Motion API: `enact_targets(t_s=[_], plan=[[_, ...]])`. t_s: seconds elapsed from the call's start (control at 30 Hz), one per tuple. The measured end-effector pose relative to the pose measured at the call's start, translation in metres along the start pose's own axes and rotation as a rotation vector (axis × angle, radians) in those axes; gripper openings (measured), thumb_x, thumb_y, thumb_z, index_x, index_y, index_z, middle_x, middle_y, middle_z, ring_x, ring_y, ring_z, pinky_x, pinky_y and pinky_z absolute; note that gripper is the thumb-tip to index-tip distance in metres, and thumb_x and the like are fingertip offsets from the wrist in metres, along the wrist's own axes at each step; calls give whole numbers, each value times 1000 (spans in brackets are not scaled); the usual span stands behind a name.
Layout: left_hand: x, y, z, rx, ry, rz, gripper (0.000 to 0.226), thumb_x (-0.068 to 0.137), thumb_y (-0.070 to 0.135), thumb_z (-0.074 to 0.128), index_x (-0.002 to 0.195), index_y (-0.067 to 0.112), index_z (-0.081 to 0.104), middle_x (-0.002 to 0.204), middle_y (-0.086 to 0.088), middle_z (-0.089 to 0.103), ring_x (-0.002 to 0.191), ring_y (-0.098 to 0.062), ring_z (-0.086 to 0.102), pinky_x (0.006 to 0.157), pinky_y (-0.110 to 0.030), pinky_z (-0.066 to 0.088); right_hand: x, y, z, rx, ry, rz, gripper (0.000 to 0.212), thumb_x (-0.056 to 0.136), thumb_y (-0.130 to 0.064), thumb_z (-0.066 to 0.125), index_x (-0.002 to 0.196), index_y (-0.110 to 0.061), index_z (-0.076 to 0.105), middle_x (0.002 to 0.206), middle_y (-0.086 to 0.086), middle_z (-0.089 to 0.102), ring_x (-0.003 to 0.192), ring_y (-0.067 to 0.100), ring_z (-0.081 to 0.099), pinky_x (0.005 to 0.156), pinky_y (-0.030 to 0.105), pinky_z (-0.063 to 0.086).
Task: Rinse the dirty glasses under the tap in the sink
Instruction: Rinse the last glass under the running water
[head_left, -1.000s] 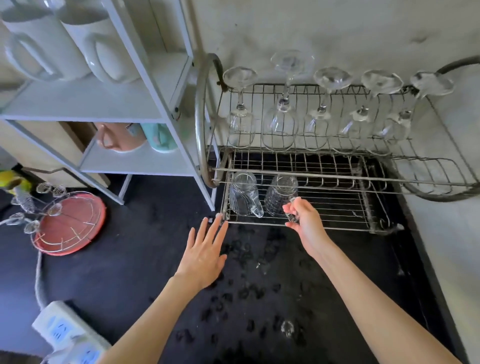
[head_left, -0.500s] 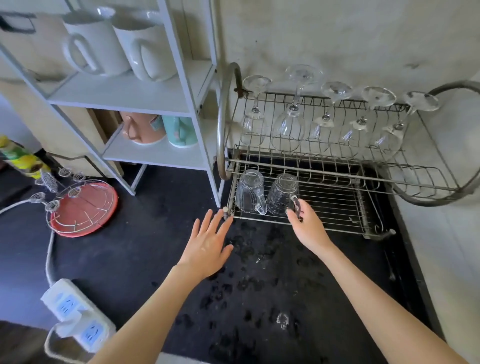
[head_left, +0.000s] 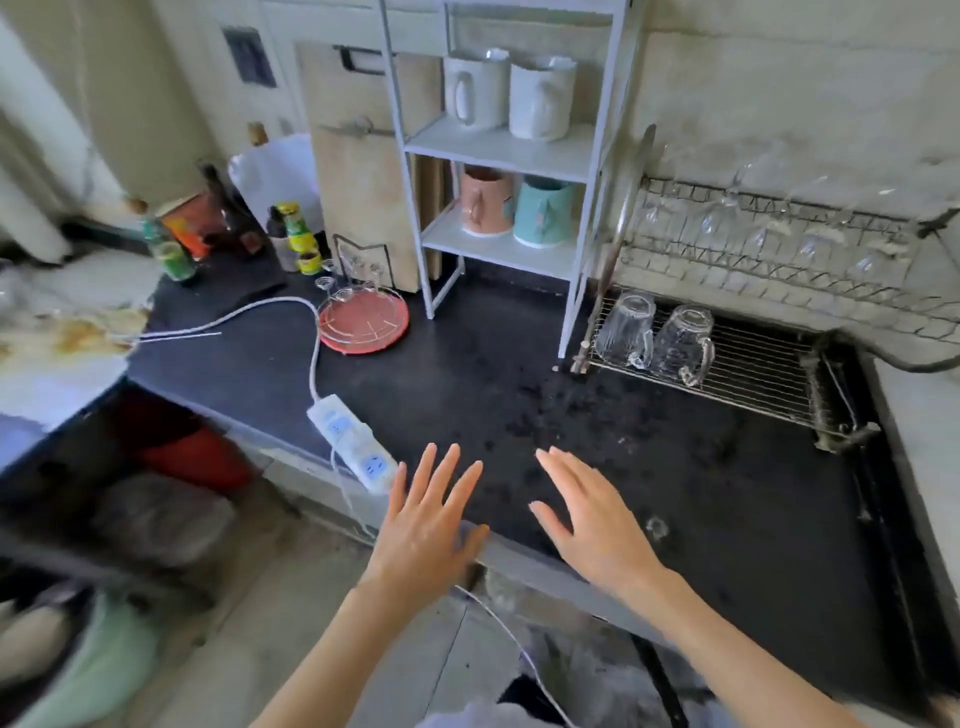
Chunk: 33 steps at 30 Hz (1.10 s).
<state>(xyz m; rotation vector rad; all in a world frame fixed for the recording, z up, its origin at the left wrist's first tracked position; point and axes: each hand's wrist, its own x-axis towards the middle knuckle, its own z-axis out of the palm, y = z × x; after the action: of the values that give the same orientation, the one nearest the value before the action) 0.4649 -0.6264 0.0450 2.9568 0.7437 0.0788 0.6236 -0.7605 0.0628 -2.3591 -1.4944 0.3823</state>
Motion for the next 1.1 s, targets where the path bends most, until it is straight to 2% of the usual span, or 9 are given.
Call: enact_targets(t_s=[0.1,0.23,0.33,0.43,0.53,0.7,0.83,0.97,1.1], plan=[[-82,-27,-7,-11,-42,-121,61,82,52,38,132,18,49,138,-12,49,128,-37,45,95,-59,41,-23,-60,31,-39,-83,-151,68,96,-57,10,138,-16,44,142,6,47,129,23,48,102,46,41],[-166,-71,-27,2,-10,-296,63,79,49,54,134,18,47,139,-14,47,126,-38,46,92,-57,43,-26,-141,52,-74,-111,-339,62,96,-56,12,132,-19,46,133,7,56,120,23,55,94,51,45],[-211,-104,-48,8,29,-434,79,67,44,75,135,18,44,141,-15,45,128,-40,44,91,-60,42,-13,-203,59,-77,-170,-497,70,89,-62,19,142,-21,37,147,6,40,134,22,40,110,48,32],[-243,-140,-66,39,65,-578,69,75,48,60,136,19,43,142,-15,43,130,-40,41,94,-61,40,11,-255,68,-54,-171,-616,79,79,-64,11,148,-27,20,157,-2,17,145,16,15,115,33,1],[-261,-178,-79,74,88,-695,64,82,52,38,136,18,45,143,-15,42,131,-40,38,99,-58,31,45,-301,78,1,-115,-687,73,83,-60,20,146,-23,30,153,3,29,142,20,24,115,39,9],[-256,-253,-87,77,131,-801,66,85,53,32,140,19,40,147,-13,36,137,-38,29,105,-53,15,119,-365,99,-23,-120,-788,74,83,-61,16,147,-25,25,155,0,23,144,16,17,116,37,6],[-230,-323,-97,61,228,-863,75,82,62,13,148,27,16,158,-4,7,142,-24,-11,110,-41,-7,192,-409,104,-47,-157,-821,62,96,-52,33,150,-28,14,158,-5,11,145,12,6,118,35,1],[-198,-378,-113,21,278,-908,70,87,61,19,149,28,13,158,-3,2,143,-25,-12,113,-42,-7,257,-447,100,-39,-155,-816,61,96,-48,35,149,-28,13,158,-5,12,145,10,7,118,35,2],[-175,-437,-123,14,155,-931,65,95,54,30,149,31,-1,157,-2,-13,143,-26,-17,116,-44,-6,315,-481,105,-68,-171,-817,62,96,-49,35,149,-28,13,157,-5,14,145,11,10,119,37,5]])
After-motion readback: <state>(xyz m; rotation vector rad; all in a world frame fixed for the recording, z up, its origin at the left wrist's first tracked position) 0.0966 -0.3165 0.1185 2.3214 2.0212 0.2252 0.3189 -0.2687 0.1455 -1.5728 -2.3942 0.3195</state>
